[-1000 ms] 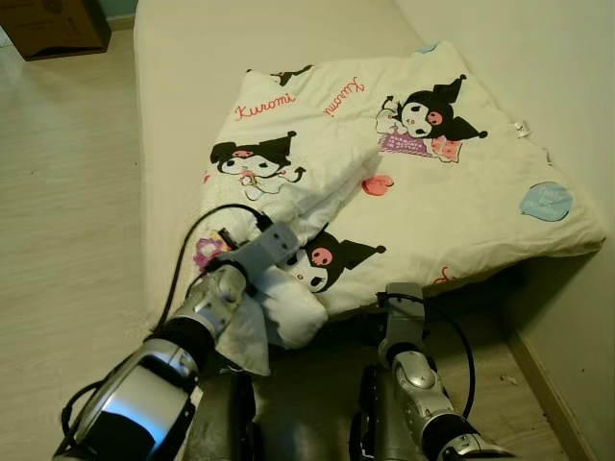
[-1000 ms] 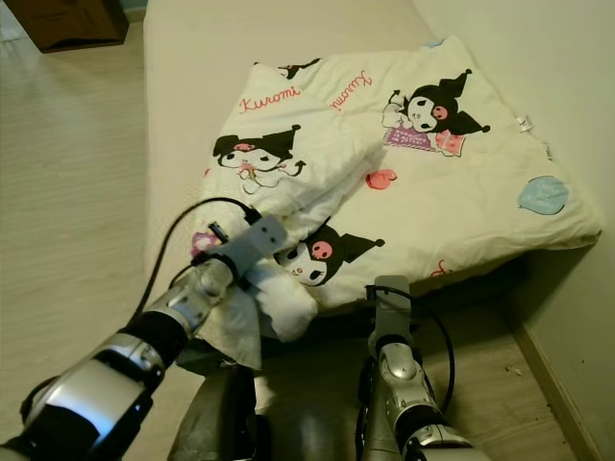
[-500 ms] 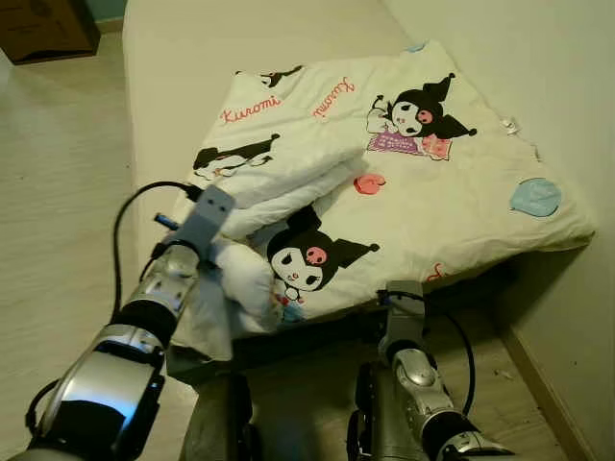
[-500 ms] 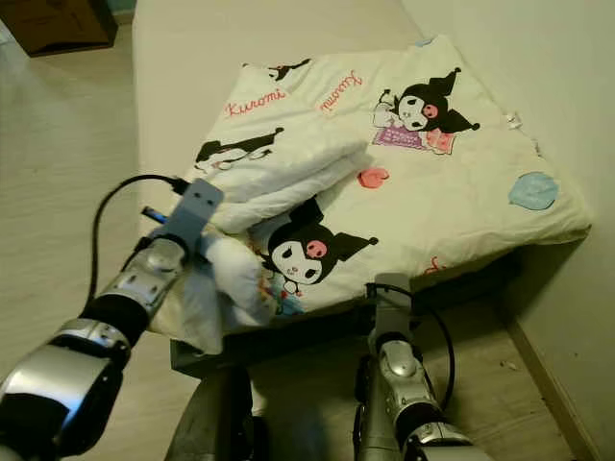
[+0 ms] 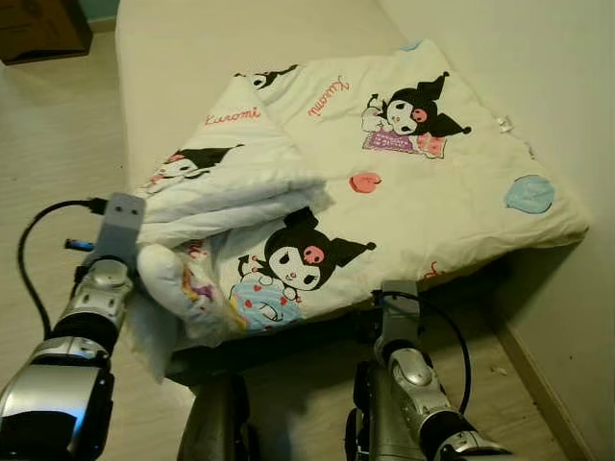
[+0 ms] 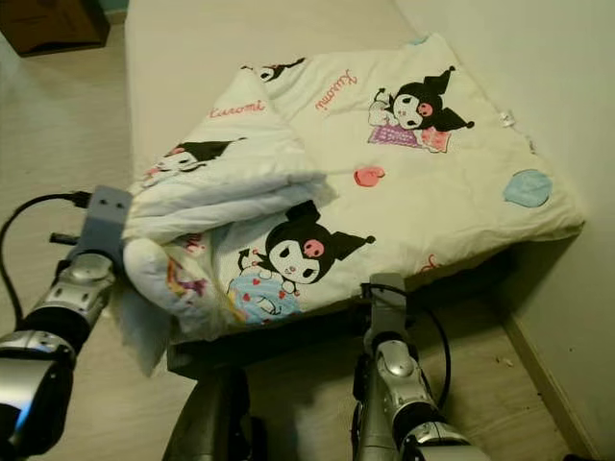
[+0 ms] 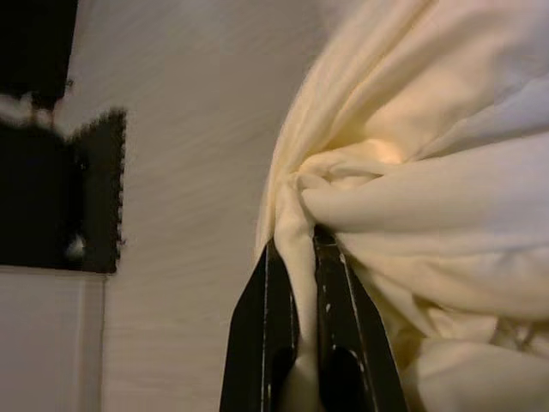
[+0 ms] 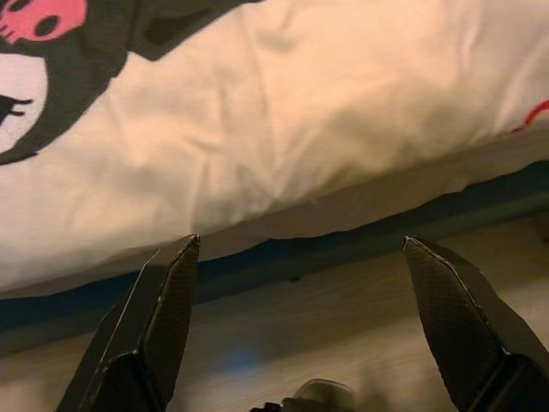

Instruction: Clean up the room

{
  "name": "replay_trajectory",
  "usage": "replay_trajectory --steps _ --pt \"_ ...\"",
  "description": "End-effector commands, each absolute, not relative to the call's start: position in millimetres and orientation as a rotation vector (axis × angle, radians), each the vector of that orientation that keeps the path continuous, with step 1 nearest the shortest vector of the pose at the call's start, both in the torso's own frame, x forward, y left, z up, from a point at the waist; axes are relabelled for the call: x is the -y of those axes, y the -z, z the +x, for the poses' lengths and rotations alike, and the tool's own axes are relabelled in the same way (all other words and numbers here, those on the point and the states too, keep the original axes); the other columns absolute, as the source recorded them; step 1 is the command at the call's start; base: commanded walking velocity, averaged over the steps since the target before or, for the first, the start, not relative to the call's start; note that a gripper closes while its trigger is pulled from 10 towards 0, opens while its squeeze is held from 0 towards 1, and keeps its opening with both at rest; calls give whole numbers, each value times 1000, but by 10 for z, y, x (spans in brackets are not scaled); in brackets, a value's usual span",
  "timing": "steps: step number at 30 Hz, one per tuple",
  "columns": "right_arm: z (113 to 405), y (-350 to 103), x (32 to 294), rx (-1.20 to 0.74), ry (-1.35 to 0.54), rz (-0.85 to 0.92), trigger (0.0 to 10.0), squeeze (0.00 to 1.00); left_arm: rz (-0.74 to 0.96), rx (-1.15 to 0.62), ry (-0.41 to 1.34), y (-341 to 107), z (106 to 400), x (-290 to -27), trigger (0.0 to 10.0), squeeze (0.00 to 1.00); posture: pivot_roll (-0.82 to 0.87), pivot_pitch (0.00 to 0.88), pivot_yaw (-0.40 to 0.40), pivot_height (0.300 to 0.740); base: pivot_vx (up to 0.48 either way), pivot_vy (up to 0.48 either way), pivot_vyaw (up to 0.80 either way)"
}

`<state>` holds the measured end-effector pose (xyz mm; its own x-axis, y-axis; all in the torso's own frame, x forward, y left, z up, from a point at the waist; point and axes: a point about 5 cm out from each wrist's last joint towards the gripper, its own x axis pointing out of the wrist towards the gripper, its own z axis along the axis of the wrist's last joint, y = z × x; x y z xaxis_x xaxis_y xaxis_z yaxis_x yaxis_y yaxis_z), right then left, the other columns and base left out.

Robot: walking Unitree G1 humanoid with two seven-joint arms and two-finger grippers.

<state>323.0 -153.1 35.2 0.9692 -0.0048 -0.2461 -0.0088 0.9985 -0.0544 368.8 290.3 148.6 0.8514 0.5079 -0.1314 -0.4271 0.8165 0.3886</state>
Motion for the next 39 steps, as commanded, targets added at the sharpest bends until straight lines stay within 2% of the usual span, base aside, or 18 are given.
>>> replay_trajectory --steps 1,3,7,11,12,14,15,16,17,23,24,29,31,33,34,36,38,39 --pt "3152 -242 1498 -300 -21 -55 10000 0 293 -331 -670 -1334 3444 -3283 0 0 8 362 38 609 0 0 0" --pt "3147 -235 1486 -303 -35 -55 10000 0 226 -349 -753 -1311 3336 -3447 0 0 8 362 38 609 0 0 0" --pt "3130 -214 1469 -312 -48 -57 10000 0 184 -382 -803 -1254 3218 -3584 0 0 7 364 41 609 0 0 0" --pt "3126 -208 1464 -315 -51 -57 10000 0 183 -391 -802 -1237 3201 -3598 0 0 7 364 41 609 0 0 0" --pt "3121 -202 1458 -318 -56 -58 10000 0 188 -400 -793 -1220 3192 -3599 9961 0 7 364 41 609 0 0 0" --pt "3117 -196 1452 -321 -59 -59 10000 0 197 -404 -778 -1208 3194 -3590 10000 0 7 364 41 609 0 0 0" --pt "3113 -190 1448 -324 -63 -60 10000 0 202 -407 -757 -1196 3201 -3573 10000 212 10 360 38 609 0 0 0" --pt "3113 -190 1448 -324 -63 -60 10000 0 202 -407 -757 -1196 3201 -3573 10000 212 10 360 38 609 0 0 0" --pt "3109 -185 1445 -327 -65 -61 10000 0 191 -403 -745 -1188 3206 -3561 10000 1000 10 360 38 609 0 0 0" --pt "3107 -180 1446 -333 -71 -62 10000 0 206 -354 -774 -1288 3230 -3595 10000 1000 8 353 37 609 0 0 0" --pt "3107 -179 1447 -334 -71 -63 10000 0 228 -320 -780 -1358 3248 -3612 10000 0 7 351 37 609 0 0 0" --pt "3108 -181 1448 -332 -73 -63 10000 0 289 -191 -820 -1636 3307 -3675 10000 0 6 350 38 609 0 0 0" --pt "3111 -184 1452 -331 -74 -64 10000 0 262 -29 -836 -1950 3382 -3687 10000 0 2 350 38 609 0 0 0" --pt "3111 -185 1453 -331 -75 -64 10000 0 256 13 -840 -2032 3396 -3688 10000 0 2 350 38 609 0 0 0" --pt "3112 -187 1457 -330 -75 -65 10000 0 181 104 -763 -2197 3498 -3588 10000 0 2 348 36 609 0 0 0" --pt "3113 -188 1462 -330 -76 -67 10000 0 52 231 -470 -2425 3740 -3219 10000 0 2 348 33 609 0 0 0" --pt "3114 -188 1460 -331 -79 -69 10000 0 18 238 -153 -2454 3919 -2781 10000 0 3 346 32 609 0 0 0" --pt "3114 -188 1460 -331 -79 -69 10000 0 18 238 -153 -2454 3919 -2781 10000 0 3 346 32 609 0 0 0"
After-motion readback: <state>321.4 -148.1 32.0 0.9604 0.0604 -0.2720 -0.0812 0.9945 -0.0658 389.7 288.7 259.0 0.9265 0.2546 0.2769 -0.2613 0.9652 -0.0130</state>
